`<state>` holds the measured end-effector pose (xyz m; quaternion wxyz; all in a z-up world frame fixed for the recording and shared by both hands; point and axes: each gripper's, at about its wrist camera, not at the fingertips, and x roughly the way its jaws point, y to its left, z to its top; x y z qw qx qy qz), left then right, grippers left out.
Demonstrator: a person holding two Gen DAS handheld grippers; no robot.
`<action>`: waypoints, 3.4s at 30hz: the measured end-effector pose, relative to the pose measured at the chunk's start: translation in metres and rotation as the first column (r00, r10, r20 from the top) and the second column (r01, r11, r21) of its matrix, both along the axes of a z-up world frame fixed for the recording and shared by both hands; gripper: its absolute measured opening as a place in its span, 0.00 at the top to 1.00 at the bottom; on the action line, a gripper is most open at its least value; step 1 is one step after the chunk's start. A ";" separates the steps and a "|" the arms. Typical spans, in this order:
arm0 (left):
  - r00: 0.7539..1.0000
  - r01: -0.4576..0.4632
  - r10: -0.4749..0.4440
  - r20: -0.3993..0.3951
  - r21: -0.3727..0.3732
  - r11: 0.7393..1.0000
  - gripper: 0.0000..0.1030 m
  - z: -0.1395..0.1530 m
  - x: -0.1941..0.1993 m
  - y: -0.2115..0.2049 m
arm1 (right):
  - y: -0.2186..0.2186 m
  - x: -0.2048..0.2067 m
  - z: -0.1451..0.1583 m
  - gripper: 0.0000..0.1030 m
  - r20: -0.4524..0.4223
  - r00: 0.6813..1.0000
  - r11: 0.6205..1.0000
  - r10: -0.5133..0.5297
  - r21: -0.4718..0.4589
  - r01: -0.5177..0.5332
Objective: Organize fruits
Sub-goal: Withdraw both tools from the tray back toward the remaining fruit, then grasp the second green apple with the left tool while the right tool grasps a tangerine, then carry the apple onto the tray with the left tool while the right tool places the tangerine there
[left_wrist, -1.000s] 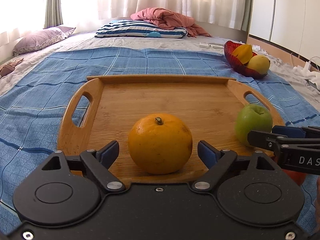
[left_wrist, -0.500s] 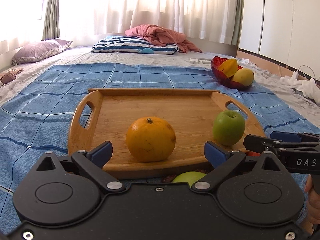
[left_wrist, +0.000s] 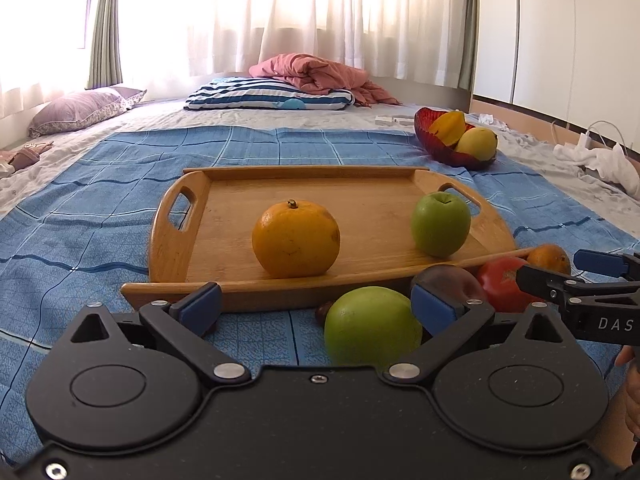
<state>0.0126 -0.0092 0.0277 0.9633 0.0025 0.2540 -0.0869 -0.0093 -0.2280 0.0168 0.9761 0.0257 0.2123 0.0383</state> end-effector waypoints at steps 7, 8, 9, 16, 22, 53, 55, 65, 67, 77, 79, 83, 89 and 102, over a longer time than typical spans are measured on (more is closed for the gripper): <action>1.000 0.025 -0.025 0.004 0.033 0.999 0.02 -0.006 -0.011 -0.011 | -0.009 -0.014 -0.007 0.03 0.035 0.997 0.997 -0.069 -0.042 0.070; 1.000 0.029 -0.029 0.002 0.035 0.999 0.02 -0.007 -0.013 -0.013 | -0.010 -0.015 -0.008 0.03 0.037 0.996 0.996 -0.078 -0.048 0.080; 1.000 0.030 -0.030 -0.001 0.035 0.999 0.02 -0.008 -0.013 -0.014 | -0.012 -0.016 -0.009 0.03 0.038 0.996 0.995 -0.085 -0.058 0.087; 1.000 0.015 -0.015 0.013 0.036 0.999 0.02 -0.013 -0.017 -0.019 | -0.020 -0.020 -0.014 0.14 0.042 0.990 0.985 -0.133 -0.104 0.136; 1.000 0.028 -0.028 -0.011 0.032 0.999 0.16 -0.017 -0.014 -0.024 | -0.023 -0.019 -0.019 0.22 0.026 0.990 0.984 -0.140 -0.109 0.142; 0.997 0.020 -0.022 -0.073 -0.022 1.000 0.40 -0.024 -0.008 -0.026 | -0.026 0.002 -0.029 0.30 -0.023 0.990 0.986 -0.140 -0.096 0.137; 0.997 0.028 -0.030 -0.075 -0.033 0.999 0.43 -0.024 -0.007 -0.025 | -0.027 0.002 -0.029 0.34 -0.025 0.991 0.987 -0.134 -0.091 0.131; 0.997 0.023 -0.029 -0.072 -0.077 0.997 0.46 -0.024 -0.010 -0.020 | -0.023 0.003 -0.028 0.48 -0.031 0.993 0.990 -0.110 -0.093 0.107; 0.997 0.016 -0.022 -0.068 -0.087 0.996 0.46 -0.022 -0.013 -0.018 | -0.023 0.002 -0.027 0.49 -0.033 0.993 0.990 -0.112 -0.088 0.108; 1.000 -0.006 0.006 -0.012 -0.027 1.000 0.46 -0.010 -0.025 -0.009 | -0.020 -0.006 -0.011 0.51 0.000 0.995 0.991 -0.101 -0.090 0.101; 1.000 -0.014 0.014 -0.002 -0.026 1.000 0.46 -0.008 -0.025 -0.006 | -0.017 -0.006 -0.009 0.51 0.003 0.995 0.990 -0.099 -0.098 0.099; 0.999 -0.029 0.028 -0.016 -0.028 0.999 0.46 -0.009 -0.025 0.001 | -0.014 -0.004 -0.010 0.47 -0.004 0.994 0.988 -0.110 -0.107 0.109; 0.998 -0.048 0.047 -0.039 -0.041 0.998 0.46 -0.014 -0.024 0.008 | -0.024 0.005 -0.010 0.35 -0.031 0.992 0.991 -0.125 -0.046 0.124; 0.998 -0.063 0.063 -0.008 -0.035 0.997 0.46 -0.004 -0.019 0.010 | -0.054 0.035 -0.015 0.46 -0.134 0.985 0.978 -0.110 0.164 0.132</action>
